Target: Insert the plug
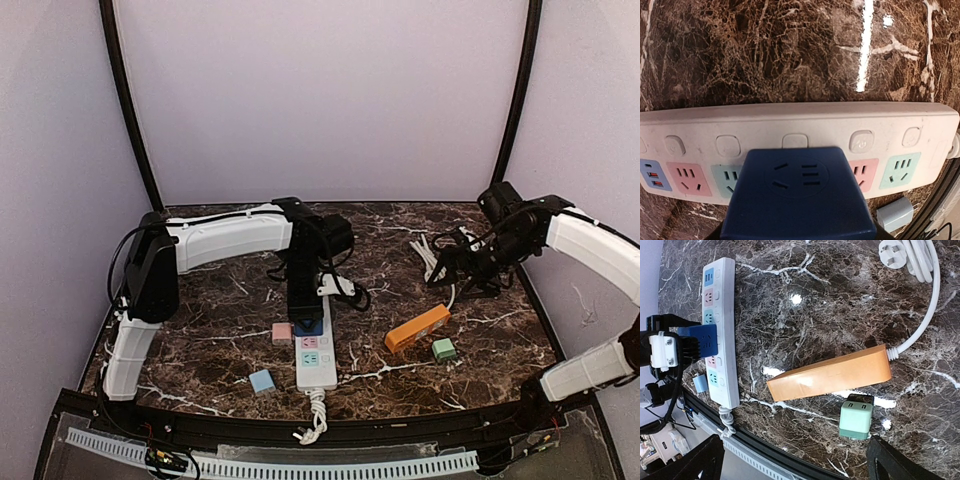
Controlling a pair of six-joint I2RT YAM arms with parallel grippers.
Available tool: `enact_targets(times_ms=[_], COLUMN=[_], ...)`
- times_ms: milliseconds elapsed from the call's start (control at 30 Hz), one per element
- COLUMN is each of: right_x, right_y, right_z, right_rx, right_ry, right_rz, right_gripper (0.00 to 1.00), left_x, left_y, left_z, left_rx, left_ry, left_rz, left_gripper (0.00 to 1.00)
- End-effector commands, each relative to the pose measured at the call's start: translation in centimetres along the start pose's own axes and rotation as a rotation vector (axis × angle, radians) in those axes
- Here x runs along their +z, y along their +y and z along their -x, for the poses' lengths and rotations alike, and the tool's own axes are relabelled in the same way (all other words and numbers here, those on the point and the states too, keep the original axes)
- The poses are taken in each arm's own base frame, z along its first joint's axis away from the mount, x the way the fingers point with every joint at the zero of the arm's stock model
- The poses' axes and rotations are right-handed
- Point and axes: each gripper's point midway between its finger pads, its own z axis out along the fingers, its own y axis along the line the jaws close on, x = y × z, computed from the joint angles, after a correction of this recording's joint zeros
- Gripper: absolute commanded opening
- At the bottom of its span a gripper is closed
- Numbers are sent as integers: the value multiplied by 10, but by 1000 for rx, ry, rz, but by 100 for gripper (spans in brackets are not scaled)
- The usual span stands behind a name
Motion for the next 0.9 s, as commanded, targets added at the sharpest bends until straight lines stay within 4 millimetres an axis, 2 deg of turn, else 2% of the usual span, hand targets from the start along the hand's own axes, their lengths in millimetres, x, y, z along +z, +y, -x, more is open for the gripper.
enact_targets(times_ms=[0, 133, 300, 467, 700, 800, 867], right_x=[-1, 4, 9, 9, 12, 11, 9], right_y=[1, 1, -1, -5, -8, -8, -6], right_z=[21, 28, 27, 25, 20, 21, 23], right_rx=[22, 39, 60, 79, 95, 93, 85], right_ry=[-47, -41, -36, -54, -68, -73, -78], right_rz=[-27, -36, -44, -49, -47, -45, -45], right_gripper=[99, 99, 98, 99, 99, 99, 99], left_x=[43, 39, 39, 43, 34, 19, 8], left_y=[46, 71, 101, 113, 111, 115, 120], left_z=[-6, -9, -12, -15, -9, -3, 0], left_rx=[-96, -147, -182, -212, -232, -248, -265], left_ry=[32, -3, -33, -18, -57, -99, -125], left_rz=[91, 134, 188, 201, 191, 208, 232], left_gripper=[1, 1, 1, 1, 19, 26, 34])
